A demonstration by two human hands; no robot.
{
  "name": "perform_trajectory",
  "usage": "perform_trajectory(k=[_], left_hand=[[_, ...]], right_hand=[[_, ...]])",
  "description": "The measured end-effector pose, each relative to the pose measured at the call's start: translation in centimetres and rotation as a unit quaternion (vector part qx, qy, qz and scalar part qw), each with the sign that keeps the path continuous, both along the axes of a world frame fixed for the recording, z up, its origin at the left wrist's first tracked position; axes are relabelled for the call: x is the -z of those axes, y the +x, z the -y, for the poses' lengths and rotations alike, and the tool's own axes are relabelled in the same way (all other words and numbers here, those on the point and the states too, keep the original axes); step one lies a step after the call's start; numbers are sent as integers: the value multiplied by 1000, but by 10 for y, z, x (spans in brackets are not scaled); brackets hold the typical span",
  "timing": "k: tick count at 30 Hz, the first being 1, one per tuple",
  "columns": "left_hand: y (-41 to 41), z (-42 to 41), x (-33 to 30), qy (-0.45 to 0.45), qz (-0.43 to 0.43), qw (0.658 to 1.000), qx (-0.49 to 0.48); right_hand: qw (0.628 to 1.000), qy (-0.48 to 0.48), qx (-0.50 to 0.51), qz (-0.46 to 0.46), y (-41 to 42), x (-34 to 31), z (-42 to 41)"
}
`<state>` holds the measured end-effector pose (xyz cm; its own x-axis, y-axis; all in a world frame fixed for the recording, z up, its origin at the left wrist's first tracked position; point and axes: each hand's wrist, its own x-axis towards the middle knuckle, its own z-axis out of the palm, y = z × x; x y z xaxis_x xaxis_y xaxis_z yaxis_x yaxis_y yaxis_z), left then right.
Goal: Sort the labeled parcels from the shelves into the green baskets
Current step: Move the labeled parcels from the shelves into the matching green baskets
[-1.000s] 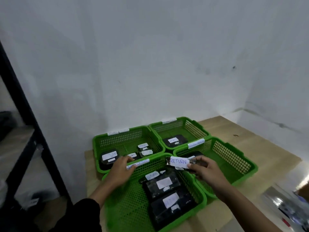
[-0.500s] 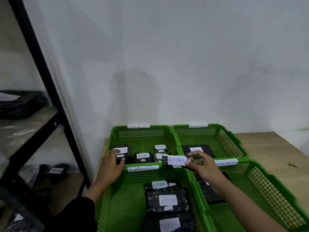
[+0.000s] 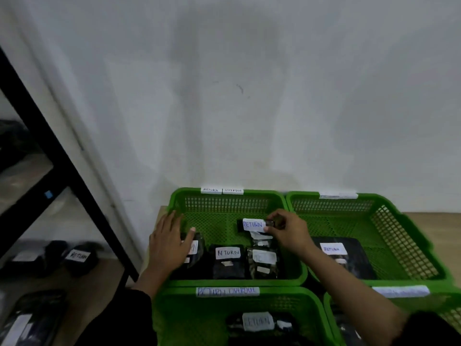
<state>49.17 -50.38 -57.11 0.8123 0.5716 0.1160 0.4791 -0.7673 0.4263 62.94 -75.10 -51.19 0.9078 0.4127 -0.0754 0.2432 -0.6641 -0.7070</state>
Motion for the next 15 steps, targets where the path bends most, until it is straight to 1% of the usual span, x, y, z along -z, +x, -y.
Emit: perform_trajectory(k=[2, 5, 7, 10, 15], left_hand=[[0, -1, 8, 12, 15, 1000, -1], [-1, -2, 11, 9, 26, 1000, 2], [-2, -1, 11, 1, 26, 1000, 1], [-2, 0, 9, -11, 26, 1000, 1], [-2, 0, 9, -7, 27, 1000, 0]], right_hand=[[1000, -16, -11, 1, 12, 12, -14], [998, -29, -35, -44, 18, 29, -31], [995, -51, -56, -57, 18, 40, -42], [991, -91, -83, -45, 18, 52, -56], [984, -124, -123, -33, 19, 55, -74]])
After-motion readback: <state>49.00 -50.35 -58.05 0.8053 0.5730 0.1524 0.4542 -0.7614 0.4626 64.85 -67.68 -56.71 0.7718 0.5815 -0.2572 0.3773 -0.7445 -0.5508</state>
